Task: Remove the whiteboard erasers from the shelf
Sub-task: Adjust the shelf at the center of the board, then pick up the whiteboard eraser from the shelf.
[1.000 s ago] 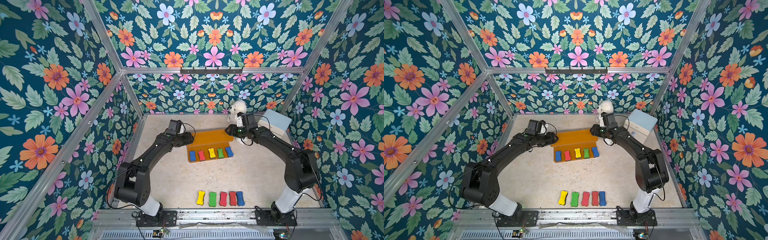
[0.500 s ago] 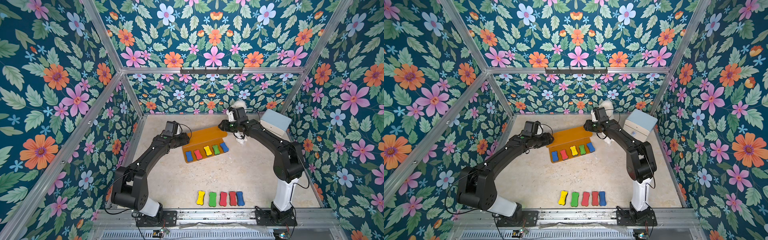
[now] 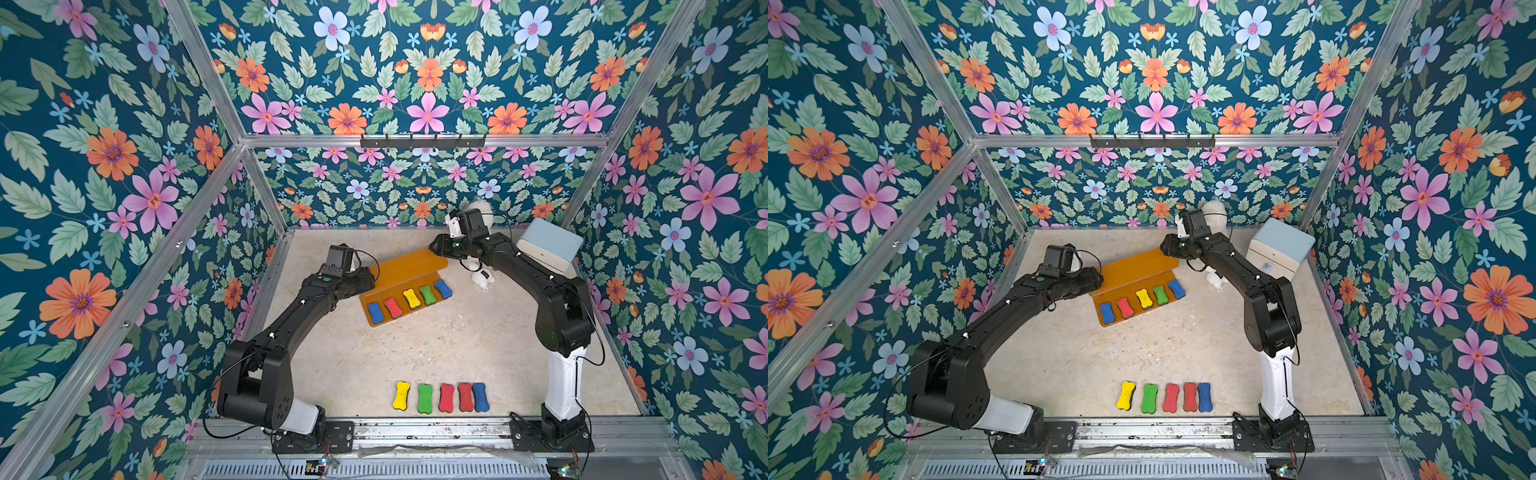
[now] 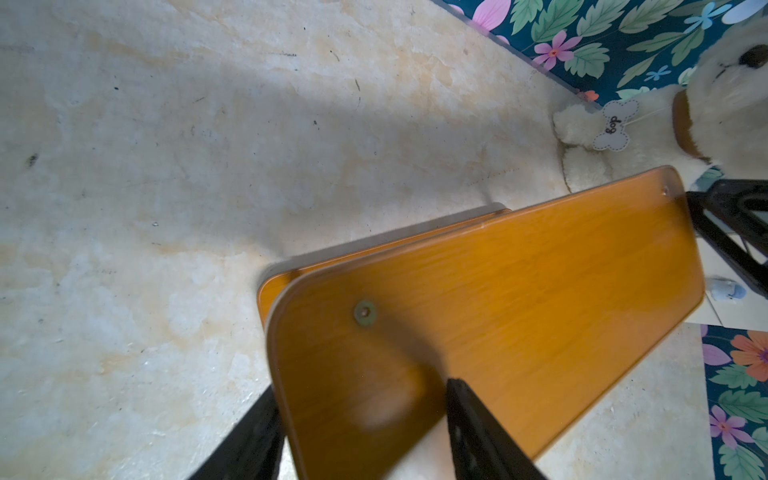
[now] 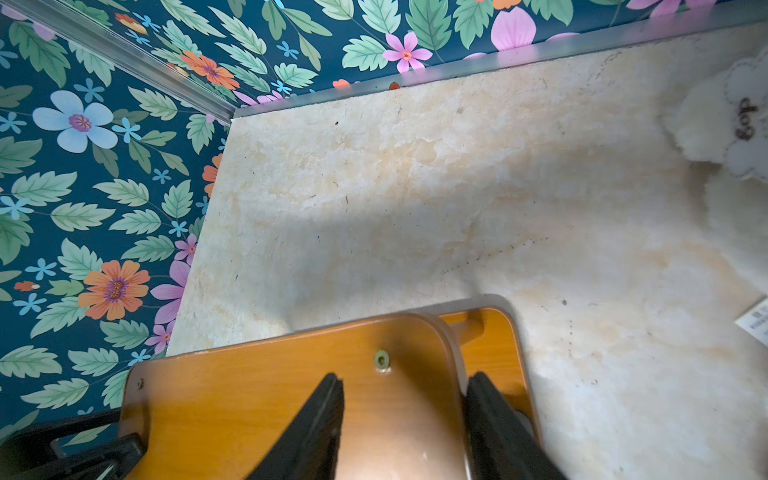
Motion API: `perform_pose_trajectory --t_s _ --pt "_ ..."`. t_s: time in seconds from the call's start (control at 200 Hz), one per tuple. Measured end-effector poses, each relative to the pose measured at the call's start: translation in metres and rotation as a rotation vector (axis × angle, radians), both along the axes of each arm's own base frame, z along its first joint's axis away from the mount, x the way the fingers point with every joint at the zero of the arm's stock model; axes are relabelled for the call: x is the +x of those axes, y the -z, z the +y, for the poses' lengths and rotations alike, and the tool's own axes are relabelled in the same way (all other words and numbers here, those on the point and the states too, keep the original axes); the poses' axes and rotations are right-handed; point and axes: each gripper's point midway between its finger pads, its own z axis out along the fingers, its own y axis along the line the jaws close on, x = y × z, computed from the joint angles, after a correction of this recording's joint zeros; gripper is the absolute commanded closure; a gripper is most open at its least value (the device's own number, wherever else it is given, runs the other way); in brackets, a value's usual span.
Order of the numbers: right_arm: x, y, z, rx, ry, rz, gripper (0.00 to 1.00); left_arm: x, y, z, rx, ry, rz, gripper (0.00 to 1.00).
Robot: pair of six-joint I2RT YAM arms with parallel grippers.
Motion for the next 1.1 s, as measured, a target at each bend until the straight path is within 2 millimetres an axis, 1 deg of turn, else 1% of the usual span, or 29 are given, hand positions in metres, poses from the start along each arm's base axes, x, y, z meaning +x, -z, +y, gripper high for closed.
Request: perform_pose_trajectory --t_s 0.145,0.245,0.32,0.47,0.635,0.81,0.875,0.955,1.1 --pt "-0.001 0.001 -0.001 0.009 -0.007 0.009 0.46 0.001 -0.001 0.003 0.014 -0.013 -0.004 0.33" --pt "0.0 -0.002 -0.003 0.014 -0.006 0.007 0.46 0.0 -0.005 0.007 0.025 -0.023 -0.014 0.25" --pt "-0.001 -0.006 -0.005 0.015 -0.004 0.004 0.45 -0.002 -0.008 0.009 0.03 -0.029 -0.023 0.24" --pt "-0.004 -0.021 -0.009 0.025 0.002 -0.022 0.44 -0.004 -0.01 0.015 0.049 -0.044 -0.03 0.21" --pt "-0.007 -0.026 -0.014 0.026 0.008 -0.026 0.44 -0.005 -0.022 0.02 0.066 -0.051 -0.067 0.18" --pt "-0.013 -0.031 -0.025 0.016 0.031 -0.038 0.44 -0.009 -0.032 0.026 0.08 -0.066 -0.091 0.18" --pt "-0.018 -0.031 -0.028 0.015 0.034 -0.04 0.44 -0.011 -0.032 0.028 0.084 -0.066 -0.089 0.19" --pt "-0.023 -0.029 -0.032 0.014 0.038 -0.037 0.44 -0.013 -0.03 0.03 0.088 -0.071 -0.082 0.23" --pt "-0.036 -0.025 -0.04 0.01 0.045 -0.034 0.44 -0.019 -0.028 0.033 0.09 -0.072 -0.074 0.24"
